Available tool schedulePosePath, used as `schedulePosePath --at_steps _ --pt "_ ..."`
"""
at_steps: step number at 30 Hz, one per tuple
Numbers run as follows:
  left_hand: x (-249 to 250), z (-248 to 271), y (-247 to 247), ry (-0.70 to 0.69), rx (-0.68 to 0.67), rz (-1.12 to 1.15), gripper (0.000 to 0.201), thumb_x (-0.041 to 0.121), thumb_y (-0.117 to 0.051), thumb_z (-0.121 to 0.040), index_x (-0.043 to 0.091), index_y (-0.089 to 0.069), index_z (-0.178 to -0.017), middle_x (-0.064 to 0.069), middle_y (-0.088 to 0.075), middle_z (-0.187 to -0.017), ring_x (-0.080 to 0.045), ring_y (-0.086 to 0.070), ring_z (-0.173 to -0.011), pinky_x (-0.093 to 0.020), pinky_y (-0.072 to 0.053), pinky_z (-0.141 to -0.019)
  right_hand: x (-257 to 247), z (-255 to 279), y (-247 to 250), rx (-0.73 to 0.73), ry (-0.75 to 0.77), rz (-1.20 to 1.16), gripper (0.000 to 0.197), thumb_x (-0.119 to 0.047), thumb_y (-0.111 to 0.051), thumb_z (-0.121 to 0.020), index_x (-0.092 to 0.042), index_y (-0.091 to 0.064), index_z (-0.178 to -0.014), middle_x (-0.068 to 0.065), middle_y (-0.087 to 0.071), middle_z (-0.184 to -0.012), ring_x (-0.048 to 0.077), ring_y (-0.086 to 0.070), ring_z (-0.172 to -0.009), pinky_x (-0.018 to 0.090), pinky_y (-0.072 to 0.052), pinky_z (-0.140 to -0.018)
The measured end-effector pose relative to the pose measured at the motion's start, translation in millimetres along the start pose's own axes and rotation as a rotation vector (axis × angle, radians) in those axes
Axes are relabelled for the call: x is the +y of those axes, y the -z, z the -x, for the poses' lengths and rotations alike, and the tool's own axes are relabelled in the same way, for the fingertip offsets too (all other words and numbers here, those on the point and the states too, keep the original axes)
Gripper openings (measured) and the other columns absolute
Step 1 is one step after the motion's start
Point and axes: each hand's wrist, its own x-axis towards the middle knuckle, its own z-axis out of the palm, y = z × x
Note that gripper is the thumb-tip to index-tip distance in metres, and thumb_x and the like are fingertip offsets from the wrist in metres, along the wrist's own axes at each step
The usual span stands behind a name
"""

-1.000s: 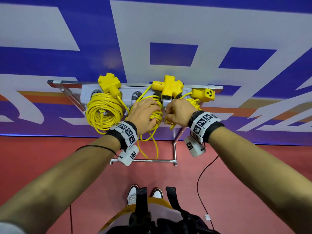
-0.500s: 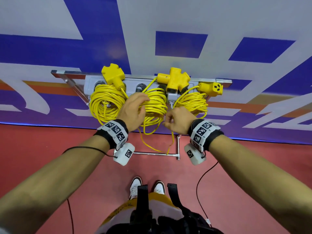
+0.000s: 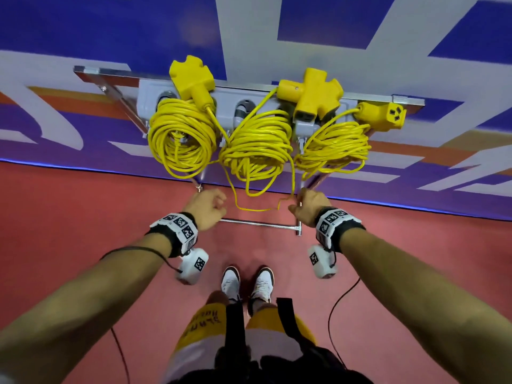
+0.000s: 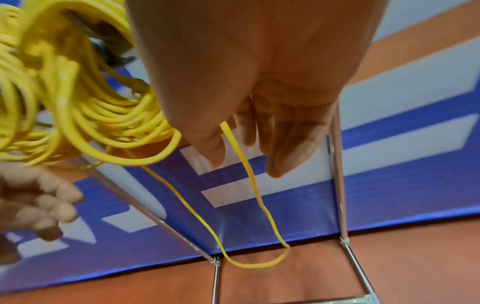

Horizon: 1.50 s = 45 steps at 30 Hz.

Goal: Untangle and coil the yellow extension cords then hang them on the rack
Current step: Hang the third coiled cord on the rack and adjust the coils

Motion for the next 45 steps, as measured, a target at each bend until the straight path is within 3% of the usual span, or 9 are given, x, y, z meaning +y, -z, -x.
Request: schedulePosePath --at_steps 7,13,21,27,31,34,37,40,45 --pt "-10 -73 -12 0.198 0.062 0.249 0.07 0.007 -0.073 -0.084 0.005 -0.038 -0.145 -0.019 -0.054 -0.138 -0.032 -0.054 -0.125 -0.043 -0.045 -0.105 -13 -37 -28 0.055 -0.02 -0.431 0.07 -0.031 -0.062 -0.095 -0.014 -0.027 -0.153 0.015 -0.047 -0.148 0.033 -0.049 -0.132 0.034 -0.038 -0.108" --pt "-4 -122 -33 0.092 0.055 -0.002 0.047 0.016 -0.056 -0.1 -0.006 -0.046 -0.141 -0.025 -0.044 -0.148 -0.039 -0.042 -0.136 -0.035 -0.032 -0.104 -25 -64 -68 0.182 0.093 -0.65 0.006 -0.018 -0.056 -0.096 -0.023 -0.058 -0.097 0.004 -0.064 -0.089 0.026 -0.058 -0.08 0.029 -0.044 -0.077" --pt "-26 -99 -87 -0.061 -0.205 0.378 0.06 0.011 -0.081 -0.073 0.014 -0.049 -0.125 -0.009 -0.053 -0.132 0.001 -0.055 -0.097 -0.008 -0.04 -0.08 -36 -62 -93 0.096 0.041 -0.987 0.015 -0.015 -0.063 -0.095 -0.005 -0.059 -0.085 0.004 -0.061 -0.068 0.025 -0.06 -0.063 0.042 -0.053 -0.062" --pt "-33 -41 -91 0.077 -0.344 0.419 0.098 0.044 -0.092 -0.058 0.024 -0.027 -0.129 0.004 -0.066 -0.109 -0.015 -0.065 -0.098 -0.038 -0.056 -0.09 -73 -23 -87 -0.142 0.036 -1.097 0.024 -0.007 -0.058 -0.098 0.016 -0.061 -0.105 0.005 -0.071 -0.073 0.005 -0.066 -0.056 0.023 -0.054 -0.052" --pt "-26 -16 -71 0.034 -0.339 0.339 0.063 0.022 -0.079 -0.078 0.015 -0.036 -0.123 0.005 -0.058 -0.088 -0.014 -0.056 -0.078 -0.026 -0.05 -0.065 -92 10 -73 -0.24 0.101 -1.053 0.029 -0.015 -0.059 -0.098 0.013 -0.066 -0.106 0.021 -0.071 -0.096 0.007 -0.067 -0.061 0.018 -0.054 -0.053" --pt "-18 3 -54 0.028 -0.346 0.481 0.022 -0.002 -0.05 -0.097 0.004 -0.05 -0.118 -0.002 -0.059 -0.079 -0.021 -0.062 -0.068 -0.021 -0.051 -0.052 -98 28 -61 -0.172 0.151 -0.917 0.023 -0.023 -0.065 -0.095 -0.001 -0.07 -0.089 0.014 -0.071 -0.08 0.004 -0.062 -0.059 0.015 -0.046 -0.054" --pt "-12 23 -34 0.135 -0.365 0.705 0.017 0.006 -0.049 -0.103 0.014 -0.053 -0.117 -0.005 -0.064 -0.081 -0.014 -0.07 -0.061 -0.028 -0.055 -0.059 -92 41 -56 -0.11 0.132 -0.783 0.019 -0.022 -0.076 -0.086 -0.009 -0.066 -0.096 -0.005 -0.063 -0.076 0.0 -0.056 -0.062 0.018 -0.044 -0.063" --pt "-4 38 -21 0.213 -0.377 0.964 0.012 0.012 -0.052 -0.103 0.012 -0.056 -0.113 -0.005 -0.06 -0.082 -0.012 -0.07 -0.066 -0.03 -0.06 -0.061 -88 64 -62 -0.205 0.085 -0.643 0.061 -0.046 -0.084 -0.068 -0.019 -0.06 -0.117 -0.006 -0.063 -0.102 0.01 -0.061 -0.092 0.027 -0.048 -0.085" --pt "23 48 -13 0.314 -0.3 1.278 0.005 0.006 -0.051 -0.101 0.003 -0.056 -0.101 -0.011 -0.055 -0.081 -0.023 -0.074 -0.068 -0.034 -0.062 -0.061 -96 91 -88 -0.299 0.09 -0.531 0.038 -0.062 -0.073 -0.061 -0.028 -0.062 -0.074 -0.009 -0.064 -0.077 0.012 -0.059 -0.078 0.036 -0.051 -0.077"
